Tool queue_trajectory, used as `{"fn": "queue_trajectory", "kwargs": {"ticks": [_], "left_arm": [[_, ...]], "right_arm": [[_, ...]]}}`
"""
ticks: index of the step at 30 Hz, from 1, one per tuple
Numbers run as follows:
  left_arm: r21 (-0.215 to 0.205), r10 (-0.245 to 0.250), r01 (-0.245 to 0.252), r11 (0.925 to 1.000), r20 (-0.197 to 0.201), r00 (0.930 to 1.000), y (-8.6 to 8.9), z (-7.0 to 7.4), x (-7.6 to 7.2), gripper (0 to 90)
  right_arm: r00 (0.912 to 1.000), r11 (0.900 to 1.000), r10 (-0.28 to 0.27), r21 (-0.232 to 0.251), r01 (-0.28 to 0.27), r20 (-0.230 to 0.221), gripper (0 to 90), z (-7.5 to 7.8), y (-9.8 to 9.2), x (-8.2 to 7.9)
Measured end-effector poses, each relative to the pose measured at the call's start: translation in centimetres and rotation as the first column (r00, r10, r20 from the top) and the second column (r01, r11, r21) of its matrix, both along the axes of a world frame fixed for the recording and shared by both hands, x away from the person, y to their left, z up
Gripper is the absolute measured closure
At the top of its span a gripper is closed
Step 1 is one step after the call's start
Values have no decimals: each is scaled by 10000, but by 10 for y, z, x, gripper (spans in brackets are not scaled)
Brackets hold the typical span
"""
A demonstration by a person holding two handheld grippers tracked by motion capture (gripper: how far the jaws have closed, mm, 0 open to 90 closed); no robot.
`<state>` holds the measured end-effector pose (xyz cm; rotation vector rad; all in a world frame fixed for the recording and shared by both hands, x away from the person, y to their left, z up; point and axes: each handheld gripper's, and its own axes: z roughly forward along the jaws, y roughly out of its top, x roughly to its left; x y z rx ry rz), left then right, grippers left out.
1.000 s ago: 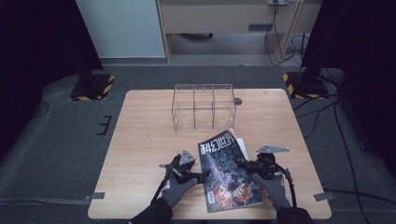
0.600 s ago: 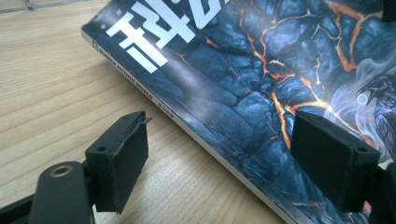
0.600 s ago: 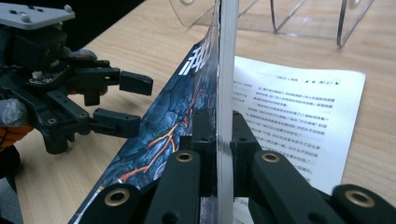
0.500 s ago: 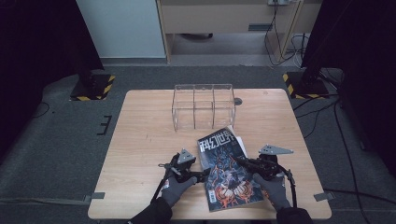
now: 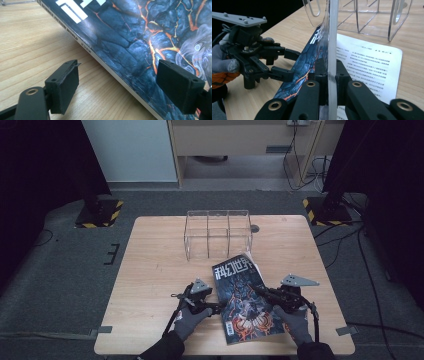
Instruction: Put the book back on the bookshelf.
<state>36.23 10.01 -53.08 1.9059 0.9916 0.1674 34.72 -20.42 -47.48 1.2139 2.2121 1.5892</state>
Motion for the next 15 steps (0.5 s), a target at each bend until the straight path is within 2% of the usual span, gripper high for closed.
{"fn": "queue_trajectory", "kwargs": {"ticks": [15], "left_arm": [[-554,-490,485,9973,-82,9988,-12,-2,7,181]], "right_arm": [[9992,9996,39,284,-50,390,847,6,-4,-2]]}}
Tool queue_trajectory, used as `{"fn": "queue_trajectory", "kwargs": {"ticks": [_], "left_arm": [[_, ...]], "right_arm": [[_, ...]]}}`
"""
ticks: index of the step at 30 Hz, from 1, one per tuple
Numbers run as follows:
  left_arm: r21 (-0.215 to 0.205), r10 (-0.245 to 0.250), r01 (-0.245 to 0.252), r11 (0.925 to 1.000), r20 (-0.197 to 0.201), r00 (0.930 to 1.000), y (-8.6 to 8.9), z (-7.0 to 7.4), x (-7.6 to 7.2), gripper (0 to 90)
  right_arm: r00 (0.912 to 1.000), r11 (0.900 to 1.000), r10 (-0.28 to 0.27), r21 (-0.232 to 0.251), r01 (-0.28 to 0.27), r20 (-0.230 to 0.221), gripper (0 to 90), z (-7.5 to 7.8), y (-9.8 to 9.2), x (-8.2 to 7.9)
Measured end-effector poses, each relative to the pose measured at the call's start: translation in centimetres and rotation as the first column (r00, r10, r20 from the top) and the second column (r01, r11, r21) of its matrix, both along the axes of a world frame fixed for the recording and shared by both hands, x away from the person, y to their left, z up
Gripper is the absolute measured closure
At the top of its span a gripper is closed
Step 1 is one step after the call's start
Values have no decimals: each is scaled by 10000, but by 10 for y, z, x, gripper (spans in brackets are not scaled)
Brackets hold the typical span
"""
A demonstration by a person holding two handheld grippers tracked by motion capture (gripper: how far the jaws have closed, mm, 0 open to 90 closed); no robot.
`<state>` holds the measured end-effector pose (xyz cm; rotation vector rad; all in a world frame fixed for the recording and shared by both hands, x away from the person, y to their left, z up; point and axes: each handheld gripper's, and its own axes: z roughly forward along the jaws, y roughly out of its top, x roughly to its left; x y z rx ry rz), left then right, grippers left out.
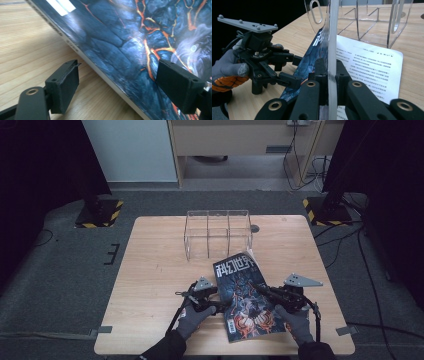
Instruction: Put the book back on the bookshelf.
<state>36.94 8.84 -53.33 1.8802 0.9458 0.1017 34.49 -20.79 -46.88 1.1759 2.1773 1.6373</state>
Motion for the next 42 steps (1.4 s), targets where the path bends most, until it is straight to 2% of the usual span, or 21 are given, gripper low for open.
{"fn": "queue_trajectory", "kwargs": {"ticks": [2,10,13,16,22,27,32,34,35,37,42], "left_arm": [[-11,-99,99,10000,21,9999,-2,0,0,188],[-530,-449,440,9976,-167,9989,-8,-3,4,196],[-578,-592,582,9966,-167,9981,-10,-3,6,193],[-792,-735,707,9943,-330,9967,-14,-4,10,193],[-904,-841,793,9927,-509,9952,-18,-5,15,188],[-964,-872,806,9921,-663,9940,-17,-6,15,250],[-1101,-867,808,9906,-496,9950,-16,-4,14,304],[-1355,-1113,1035,9854,-513,9925,-17,-3,14,318],[-1351,-1236,1160,9840,-490,9911,-19,-3,13,327],[-1164,-1270,1211,9858,-440,9909,-22,-4,11,293],[-1195,-1064,1003,9878,-454,9933,-20,-1,11,351]], "right_arm": [[10000,10000,26,52,-26,27,847,0,0,0],[9998,9999,133,76,-134,121,847,2,0,-1],[9997,9998,161,74,-163,160,847,2,-1,0],[9997,9998,156,111,-158,196,847,2,-2,0],[9997,9998,100,148,-103,211,847,2,-3,0],[9999,9998,90,152,-92,105,846,1,-5,0],[9999,9997,75,228,-78,145,846,1,-7,0],[9998,9994,90,322,-95,161,846,1,-8,0],[9998,9992,126,372,-133,175,847,2,-8,0],[9995,9988,246,430,-254,190,847,2,-7,0],[9998,9990,141,426,-145,109,847,1,-7,0]]}}
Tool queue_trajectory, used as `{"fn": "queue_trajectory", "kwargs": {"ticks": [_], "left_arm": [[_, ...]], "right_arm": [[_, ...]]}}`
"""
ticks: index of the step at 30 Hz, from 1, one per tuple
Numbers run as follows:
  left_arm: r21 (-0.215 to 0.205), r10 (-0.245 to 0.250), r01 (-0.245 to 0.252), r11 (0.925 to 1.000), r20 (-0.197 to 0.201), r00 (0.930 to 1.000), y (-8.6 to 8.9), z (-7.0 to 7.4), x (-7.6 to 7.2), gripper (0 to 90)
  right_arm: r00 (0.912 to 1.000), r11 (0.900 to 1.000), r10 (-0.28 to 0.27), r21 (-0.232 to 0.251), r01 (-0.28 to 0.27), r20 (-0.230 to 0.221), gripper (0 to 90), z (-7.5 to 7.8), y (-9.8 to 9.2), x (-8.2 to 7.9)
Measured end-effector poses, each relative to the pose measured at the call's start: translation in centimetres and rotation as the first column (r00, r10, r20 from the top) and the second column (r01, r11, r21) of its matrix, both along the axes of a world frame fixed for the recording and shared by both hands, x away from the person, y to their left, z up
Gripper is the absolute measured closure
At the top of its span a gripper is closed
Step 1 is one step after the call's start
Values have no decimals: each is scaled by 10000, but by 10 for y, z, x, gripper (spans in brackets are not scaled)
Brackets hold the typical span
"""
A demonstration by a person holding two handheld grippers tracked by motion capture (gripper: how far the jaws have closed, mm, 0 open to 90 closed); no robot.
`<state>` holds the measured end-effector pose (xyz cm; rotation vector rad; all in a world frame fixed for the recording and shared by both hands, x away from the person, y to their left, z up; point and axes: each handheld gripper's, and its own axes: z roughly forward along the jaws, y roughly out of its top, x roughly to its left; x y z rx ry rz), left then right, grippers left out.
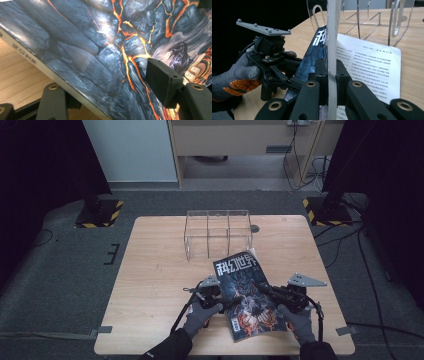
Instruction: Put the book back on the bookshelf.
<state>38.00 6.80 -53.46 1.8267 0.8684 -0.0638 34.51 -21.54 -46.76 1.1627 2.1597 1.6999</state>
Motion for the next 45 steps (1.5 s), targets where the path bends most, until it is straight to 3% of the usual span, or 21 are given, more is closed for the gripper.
{"fn": "queue_trajectory", "kwargs": {"ticks": [18,24,27,29,32,38,45], "left_arm": [[-328,31,-30,9995,18,10000,5,8,-3,555],[-534,-47,37,9986,-189,9998,3,8,-3,554],[-486,-53,38,9988,-312,9995,1,7,-3,518],[-700,-62,23,9975,-549,9985,0,7,-3,482],[-688,-68,32,9976,-523,9986,0,8,-3,483],[-494,-42,26,9988,-324,9995,1,9,-4,561],[-445,-91,74,9990,-386,9992,2,13,-6,629]], "right_arm": [[9999,9998,-124,-141,122,-110,845,-4,-2,1],[9999,9999,-115,65,115,-37,845,-3,-5,1],[9999,9998,-115,141,115,-42,845,-2,-5,1],[9999,9997,-158,190,159,-18,846,-2,-5,1],[9999,9995,-164,259,165,-32,845,-2,-6,1],[9998,9996,-185,215,186,-63,845,-3,-6,1],[9992,9993,-378,-34,377,-140,845,-4,-5,3]]}}
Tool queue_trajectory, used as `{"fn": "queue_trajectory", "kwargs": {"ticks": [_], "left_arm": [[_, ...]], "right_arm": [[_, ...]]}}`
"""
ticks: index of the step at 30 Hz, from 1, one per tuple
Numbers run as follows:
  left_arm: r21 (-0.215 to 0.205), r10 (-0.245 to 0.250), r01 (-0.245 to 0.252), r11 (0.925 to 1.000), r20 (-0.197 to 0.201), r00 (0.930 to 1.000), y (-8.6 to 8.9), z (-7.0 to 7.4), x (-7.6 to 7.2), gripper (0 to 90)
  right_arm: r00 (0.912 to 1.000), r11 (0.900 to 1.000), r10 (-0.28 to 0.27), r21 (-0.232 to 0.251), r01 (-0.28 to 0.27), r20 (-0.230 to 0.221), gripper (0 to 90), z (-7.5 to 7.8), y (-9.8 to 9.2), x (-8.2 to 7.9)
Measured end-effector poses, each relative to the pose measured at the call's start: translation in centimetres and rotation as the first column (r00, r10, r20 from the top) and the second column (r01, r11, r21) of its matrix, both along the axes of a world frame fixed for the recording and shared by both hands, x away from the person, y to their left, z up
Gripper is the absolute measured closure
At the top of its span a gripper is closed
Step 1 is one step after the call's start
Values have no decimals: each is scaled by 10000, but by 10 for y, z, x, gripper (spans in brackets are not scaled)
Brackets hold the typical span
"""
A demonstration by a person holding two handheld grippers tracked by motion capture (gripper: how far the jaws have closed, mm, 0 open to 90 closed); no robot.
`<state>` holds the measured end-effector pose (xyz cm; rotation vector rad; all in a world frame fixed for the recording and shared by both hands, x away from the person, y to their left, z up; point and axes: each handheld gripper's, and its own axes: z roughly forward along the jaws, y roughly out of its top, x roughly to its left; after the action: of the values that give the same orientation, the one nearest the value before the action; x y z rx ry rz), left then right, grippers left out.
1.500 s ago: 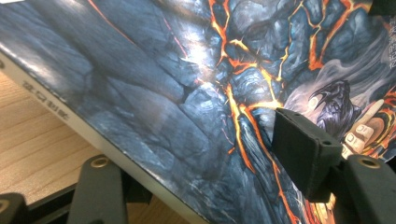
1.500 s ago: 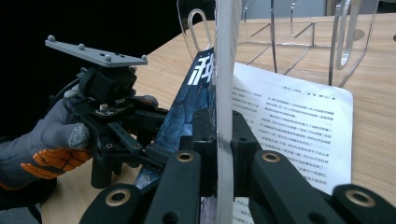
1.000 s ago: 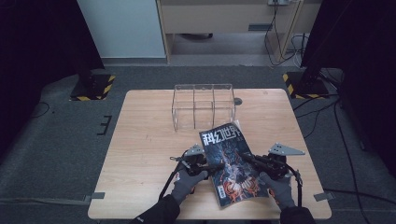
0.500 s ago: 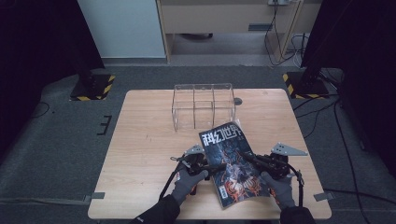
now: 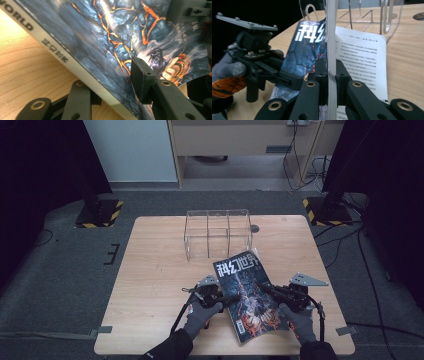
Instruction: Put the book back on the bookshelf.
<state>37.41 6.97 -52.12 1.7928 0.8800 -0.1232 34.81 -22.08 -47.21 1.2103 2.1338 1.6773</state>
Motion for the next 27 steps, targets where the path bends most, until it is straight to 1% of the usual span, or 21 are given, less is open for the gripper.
{"fn": "queue_trajectory", "kwargs": {"ticks": [8,12,16,19,27], "left_arm": [[258,-34,31,9997,90,10000,-1,6,-3,652],[219,11,-11,9998,-21,10000,-1,9,-4,668],[139,19,-18,9999,-46,10000,1,12,-4,687],[94,5,-7,10000,118,9999,2,18,-4,706],[86,-55,52,9999,349,9994,2,26,-6,733]], "right_arm": [[9998,9991,-204,-361,206,67,843,-1,0,1],[9995,9985,-301,-460,304,78,842,-1,0,2],[9991,9979,-429,-484,431,62,839,-2,-1,2],[9985,9973,-535,-509,538,74,834,-2,-2,3],[9966,9947,-814,-623,818,94,814,-3,-3,4]]}}
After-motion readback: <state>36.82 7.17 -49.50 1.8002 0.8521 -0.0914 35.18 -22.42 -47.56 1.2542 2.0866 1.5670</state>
